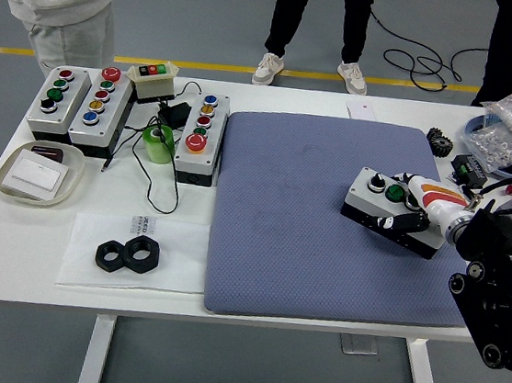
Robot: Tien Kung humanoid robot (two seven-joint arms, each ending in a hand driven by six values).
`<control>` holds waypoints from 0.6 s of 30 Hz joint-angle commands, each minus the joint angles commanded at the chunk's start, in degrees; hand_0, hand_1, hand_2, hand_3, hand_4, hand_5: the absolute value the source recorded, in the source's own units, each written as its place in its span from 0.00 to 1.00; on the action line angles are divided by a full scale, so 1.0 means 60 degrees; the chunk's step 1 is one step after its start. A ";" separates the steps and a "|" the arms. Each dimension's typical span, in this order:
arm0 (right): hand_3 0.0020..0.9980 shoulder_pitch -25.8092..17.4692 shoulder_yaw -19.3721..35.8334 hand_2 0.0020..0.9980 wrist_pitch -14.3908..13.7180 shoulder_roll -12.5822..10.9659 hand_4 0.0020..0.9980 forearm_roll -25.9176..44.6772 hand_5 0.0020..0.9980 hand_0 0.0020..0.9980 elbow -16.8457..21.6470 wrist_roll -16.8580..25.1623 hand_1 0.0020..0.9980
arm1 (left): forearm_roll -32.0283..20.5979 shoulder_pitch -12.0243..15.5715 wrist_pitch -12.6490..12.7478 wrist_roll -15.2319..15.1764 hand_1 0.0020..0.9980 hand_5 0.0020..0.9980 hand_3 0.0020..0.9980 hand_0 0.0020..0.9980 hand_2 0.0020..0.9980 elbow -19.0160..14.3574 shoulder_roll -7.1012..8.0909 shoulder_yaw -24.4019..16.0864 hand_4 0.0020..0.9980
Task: Pick up the button,place it on the desk,press the button,press the button
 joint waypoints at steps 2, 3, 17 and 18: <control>0.87 0.0001 -0.0043 0.80 -0.0010 -0.0005 0.85 0.0000 0.25 0.82 -0.0009 0.0004 0.77 | -0.0003 -0.0011 0.0002 -0.0003 0.90 1.00 0.77 0.74 0.97 0.0000 0.0000 0.0002 0.57; 0.87 0.0001 -0.0058 0.80 -0.0004 -0.0003 0.85 0.0000 0.25 0.82 -0.0017 0.0008 0.77 | 0.0002 -0.0020 0.0005 -0.0004 0.90 1.00 0.77 0.74 0.97 0.0000 -0.0002 -0.0004 0.57; 0.74 -0.0006 -0.0185 0.58 -0.0192 0.0035 0.77 0.0000 0.06 0.61 -0.0042 0.0060 0.60 | 0.0048 -0.0064 0.0016 0.0005 0.90 1.00 0.77 0.74 0.97 0.0000 -0.0015 -0.0070 0.57; 0.74 -0.0001 -0.0196 0.58 -0.0214 0.0035 0.77 0.0000 0.06 0.61 -0.0032 0.0053 0.60 | 0.0059 -0.0065 0.0014 0.0006 0.90 1.00 0.77 0.74 0.97 0.0000 -0.0016 -0.0082 0.57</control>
